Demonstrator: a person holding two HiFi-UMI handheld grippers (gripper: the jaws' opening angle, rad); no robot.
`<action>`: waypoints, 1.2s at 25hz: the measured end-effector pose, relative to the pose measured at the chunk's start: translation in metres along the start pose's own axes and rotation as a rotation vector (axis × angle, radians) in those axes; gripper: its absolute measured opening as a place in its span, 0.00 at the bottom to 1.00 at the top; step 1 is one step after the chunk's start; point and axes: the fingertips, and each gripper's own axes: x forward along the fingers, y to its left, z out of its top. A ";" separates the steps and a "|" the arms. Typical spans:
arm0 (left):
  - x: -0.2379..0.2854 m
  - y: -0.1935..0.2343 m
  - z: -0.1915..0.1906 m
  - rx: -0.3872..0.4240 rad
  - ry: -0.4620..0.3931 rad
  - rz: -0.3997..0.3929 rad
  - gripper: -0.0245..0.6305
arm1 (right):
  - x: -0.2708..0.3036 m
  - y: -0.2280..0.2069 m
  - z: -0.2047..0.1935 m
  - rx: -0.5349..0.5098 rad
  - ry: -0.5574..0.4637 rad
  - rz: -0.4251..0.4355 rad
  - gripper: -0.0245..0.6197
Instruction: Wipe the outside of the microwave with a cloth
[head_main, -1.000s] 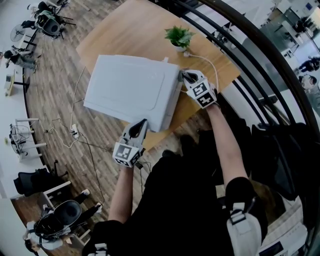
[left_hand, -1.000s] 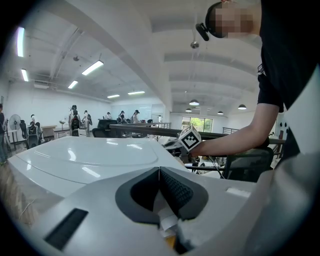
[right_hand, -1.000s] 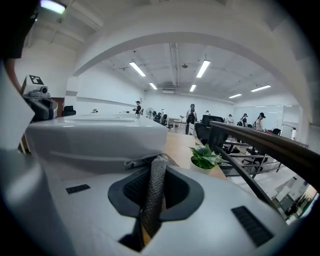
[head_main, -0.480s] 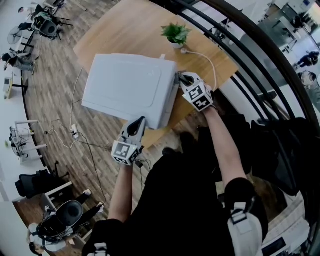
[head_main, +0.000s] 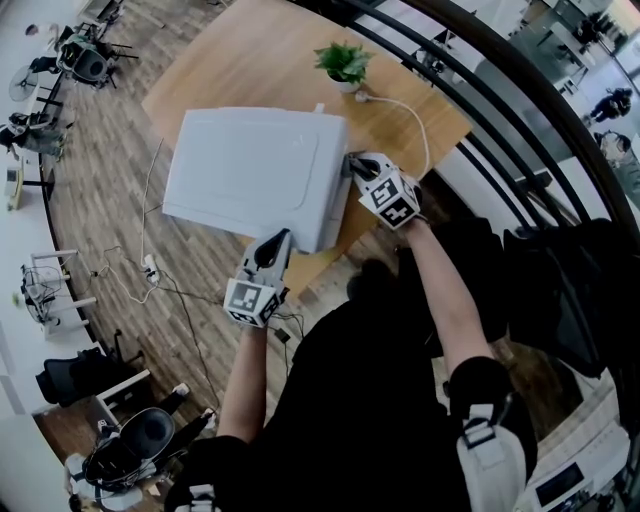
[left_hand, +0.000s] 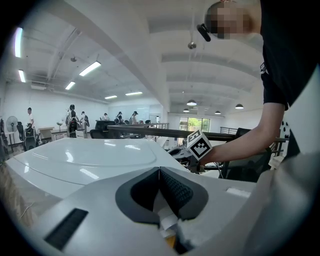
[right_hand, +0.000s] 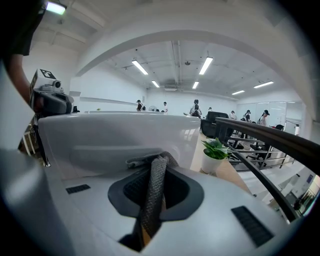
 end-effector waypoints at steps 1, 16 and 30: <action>0.000 0.000 0.000 0.005 -0.005 -0.007 0.04 | 0.000 0.003 -0.002 0.001 0.000 0.001 0.08; 0.000 -0.004 0.000 0.026 -0.035 -0.065 0.04 | -0.012 0.045 -0.007 0.031 0.003 0.006 0.08; 0.002 -0.009 -0.002 0.073 -0.028 -0.093 0.04 | -0.024 0.085 -0.018 0.031 0.029 0.023 0.08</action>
